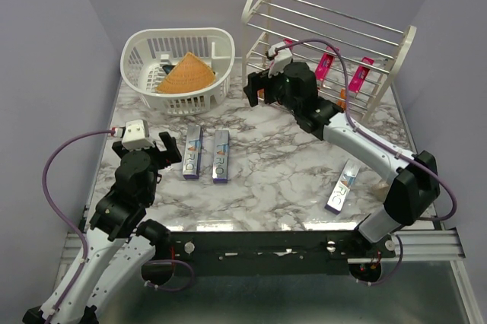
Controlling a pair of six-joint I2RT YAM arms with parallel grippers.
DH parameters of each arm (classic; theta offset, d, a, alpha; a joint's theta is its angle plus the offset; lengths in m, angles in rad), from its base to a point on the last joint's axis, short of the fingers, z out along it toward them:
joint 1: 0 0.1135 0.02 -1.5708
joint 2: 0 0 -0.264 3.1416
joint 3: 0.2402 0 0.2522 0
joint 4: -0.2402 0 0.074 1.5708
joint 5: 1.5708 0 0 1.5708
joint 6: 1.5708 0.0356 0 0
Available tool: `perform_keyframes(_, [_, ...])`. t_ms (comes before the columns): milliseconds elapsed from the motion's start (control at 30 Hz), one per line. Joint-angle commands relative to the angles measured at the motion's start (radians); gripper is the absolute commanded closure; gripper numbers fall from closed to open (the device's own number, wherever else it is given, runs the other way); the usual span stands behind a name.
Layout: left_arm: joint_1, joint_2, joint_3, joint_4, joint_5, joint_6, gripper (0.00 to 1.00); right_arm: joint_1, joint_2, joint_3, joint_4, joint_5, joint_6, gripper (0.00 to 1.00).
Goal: Place and organize the toothpastes onto the shelf
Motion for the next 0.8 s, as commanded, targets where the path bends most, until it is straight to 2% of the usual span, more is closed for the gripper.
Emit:
perform_keyframes(0, [0.006, 0.006, -0.006, 0.021, 0.017, -0.006, 0.01, -0.002, 0.081, 0.117, -0.117, -0.124, -0.065, 0.0])
perform_keyframes(400, [0.009, 0.013, -0.007, 0.024, 0.02, -0.006, 0.01, -0.014, 0.24, 0.283, -0.229, -0.038, -0.16, 0.0])
perform_keyframes(767, [0.012, 0.025, -0.006, 0.024, 0.026, -0.006, 0.01, -0.026, 0.282, 0.308, -0.262, 0.072, -0.208, 0.0])
